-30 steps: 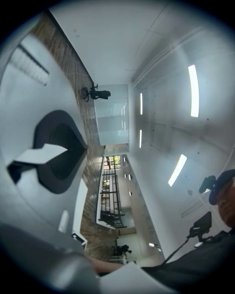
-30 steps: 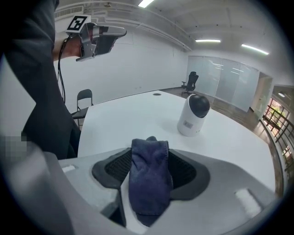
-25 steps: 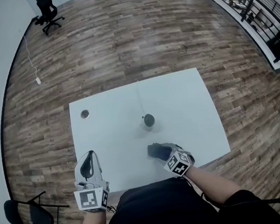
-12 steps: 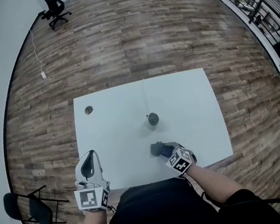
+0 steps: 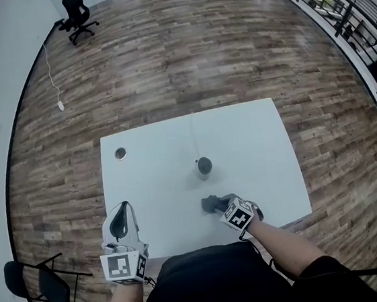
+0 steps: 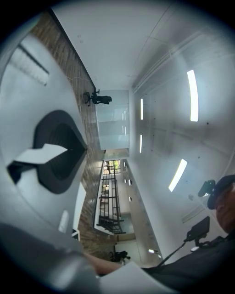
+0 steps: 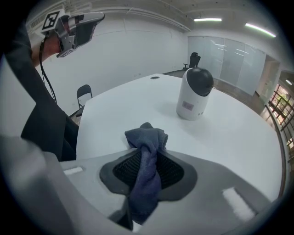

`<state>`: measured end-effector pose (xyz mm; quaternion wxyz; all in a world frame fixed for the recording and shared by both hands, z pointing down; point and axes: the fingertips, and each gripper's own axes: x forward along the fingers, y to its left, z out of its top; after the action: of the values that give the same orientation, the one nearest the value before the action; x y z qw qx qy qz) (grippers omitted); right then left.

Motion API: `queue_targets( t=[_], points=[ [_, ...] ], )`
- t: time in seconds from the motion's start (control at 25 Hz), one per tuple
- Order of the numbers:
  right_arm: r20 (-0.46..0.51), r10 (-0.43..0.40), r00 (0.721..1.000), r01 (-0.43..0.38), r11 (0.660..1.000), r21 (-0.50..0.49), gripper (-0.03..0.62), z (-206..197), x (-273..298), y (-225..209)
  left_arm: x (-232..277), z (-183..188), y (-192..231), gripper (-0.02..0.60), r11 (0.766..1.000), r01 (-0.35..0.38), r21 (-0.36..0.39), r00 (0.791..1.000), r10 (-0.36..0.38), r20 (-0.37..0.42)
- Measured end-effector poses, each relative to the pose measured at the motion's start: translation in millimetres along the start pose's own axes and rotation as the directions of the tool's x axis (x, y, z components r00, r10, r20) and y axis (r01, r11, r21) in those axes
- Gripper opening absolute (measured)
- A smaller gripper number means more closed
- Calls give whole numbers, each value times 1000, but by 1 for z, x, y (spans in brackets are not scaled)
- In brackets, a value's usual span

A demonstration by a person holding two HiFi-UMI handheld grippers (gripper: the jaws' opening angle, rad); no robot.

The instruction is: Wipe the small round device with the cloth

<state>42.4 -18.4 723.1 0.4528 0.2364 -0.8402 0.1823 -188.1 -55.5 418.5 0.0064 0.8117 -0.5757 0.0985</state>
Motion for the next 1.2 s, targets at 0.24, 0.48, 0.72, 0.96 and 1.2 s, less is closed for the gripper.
queue_targets(
  t=[0.24, 0.48, 0.72, 0.96, 1.2],
  points=[
    [41, 19, 999, -21, 998, 65, 80, 9, -2, -7, 1, 7, 1, 8, 1000, 5, 17, 1000, -5, 22],
    [191, -42, 981, 23, 994, 104, 75, 45, -33, -27, 3, 7, -1, 8, 1000, -6, 17, 999, 5, 35],
    [368, -145, 918, 111, 988, 112, 75, 106, -73, -58, 3, 7, -2, 7, 1000, -3, 14, 1000, 2, 31],
    [404, -201, 892, 173, 979, 105, 75, 143, -88, -92, 2, 8, -4, 8, 1000, -5, 24, 1000, 5, 29],
    [385, -248, 889, 230, 969, 93, 75, 155, -82, -118, -4, 8, 0, 8, 999, -28, 26, 1000, 27, 10]
  ],
)
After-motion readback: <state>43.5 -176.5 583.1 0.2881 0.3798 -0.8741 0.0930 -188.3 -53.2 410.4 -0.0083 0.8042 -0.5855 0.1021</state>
